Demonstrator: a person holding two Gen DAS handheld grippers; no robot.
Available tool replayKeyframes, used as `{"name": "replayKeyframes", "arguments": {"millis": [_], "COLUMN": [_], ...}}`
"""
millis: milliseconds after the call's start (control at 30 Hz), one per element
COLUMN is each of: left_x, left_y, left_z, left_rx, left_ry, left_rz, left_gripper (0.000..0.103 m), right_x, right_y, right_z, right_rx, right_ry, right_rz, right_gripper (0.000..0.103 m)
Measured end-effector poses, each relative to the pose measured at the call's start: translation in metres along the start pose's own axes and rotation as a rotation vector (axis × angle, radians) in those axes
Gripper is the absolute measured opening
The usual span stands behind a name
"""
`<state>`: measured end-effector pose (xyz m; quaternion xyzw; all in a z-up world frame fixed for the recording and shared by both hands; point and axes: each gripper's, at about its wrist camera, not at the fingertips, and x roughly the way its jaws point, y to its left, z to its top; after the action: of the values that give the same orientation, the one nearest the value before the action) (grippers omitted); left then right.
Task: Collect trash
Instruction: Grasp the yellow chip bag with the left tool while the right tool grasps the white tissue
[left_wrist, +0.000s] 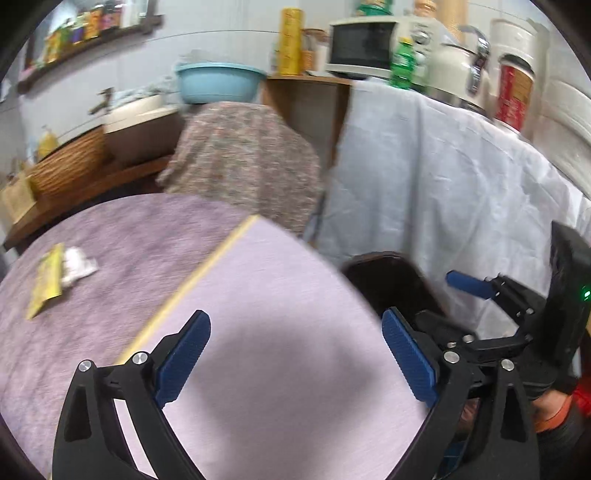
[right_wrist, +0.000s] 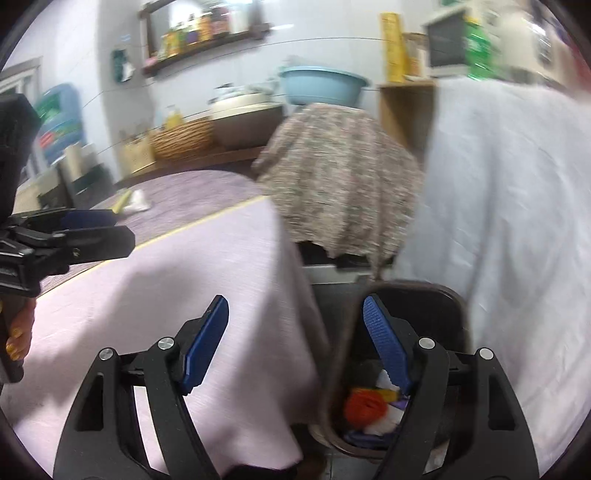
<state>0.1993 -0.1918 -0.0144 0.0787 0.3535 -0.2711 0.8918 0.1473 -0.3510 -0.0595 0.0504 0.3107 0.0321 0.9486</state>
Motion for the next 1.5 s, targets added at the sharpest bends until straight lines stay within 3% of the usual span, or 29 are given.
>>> {"name": "replayKeyframes", "arguments": {"millis": [433, 600, 800, 1100, 1300, 1367, 1467, 1500], "left_x": [-0.044, -0.046, -0.041, 0.012, 0.047, 0.051, 0.044, 0.039], "left_y": [0.157, 0.216, 0.262, 0.267, 0.273, 0.280, 0.290, 0.295], "left_z": [-0.042, -0.055, -0.058, -0.033, -0.018, -0.016, -0.017, -0.018], "left_rx": [-0.120, -0.168, -0.239, -0.052, 0.003, -0.021, -0.075, -0.101], "left_ry": [0.006, 0.025, 0.024, 0.060, 0.122, 0.137, 0.117, 0.110], "left_rz": [0.229, 0.306, 0.339, 0.422, 0.449, 0.438, 0.429, 0.418], "left_gripper": [0.093, 0.093, 0.086, 0.082, 0.064, 0.037, 0.014, 0.012], "right_x": [0.059, 0.091, 0.139, 0.196, 0.201, 0.203, 0.209, 0.211], "right_y": [0.133, 0.166, 0.200, 0.219, 0.218, 0.218, 0.219, 0.222], "right_z": [0.043, 0.065, 0.096, 0.124, 0.124, 0.125, 0.129, 0.130], "right_rx": [-0.125, -0.130, -0.162, -0.119, -0.142, -0.147, -0.149, -0.155], "right_ry": [0.118, 0.163, 0.189, 0.227, 0.233, 0.232, 0.229, 0.230], "right_rz": [0.309, 0.359, 0.368, 0.355, 0.335, 0.335, 0.347, 0.350], "right_gripper": [0.075, 0.075, 0.075, 0.075, 0.075, 0.075, 0.075, 0.075]}}
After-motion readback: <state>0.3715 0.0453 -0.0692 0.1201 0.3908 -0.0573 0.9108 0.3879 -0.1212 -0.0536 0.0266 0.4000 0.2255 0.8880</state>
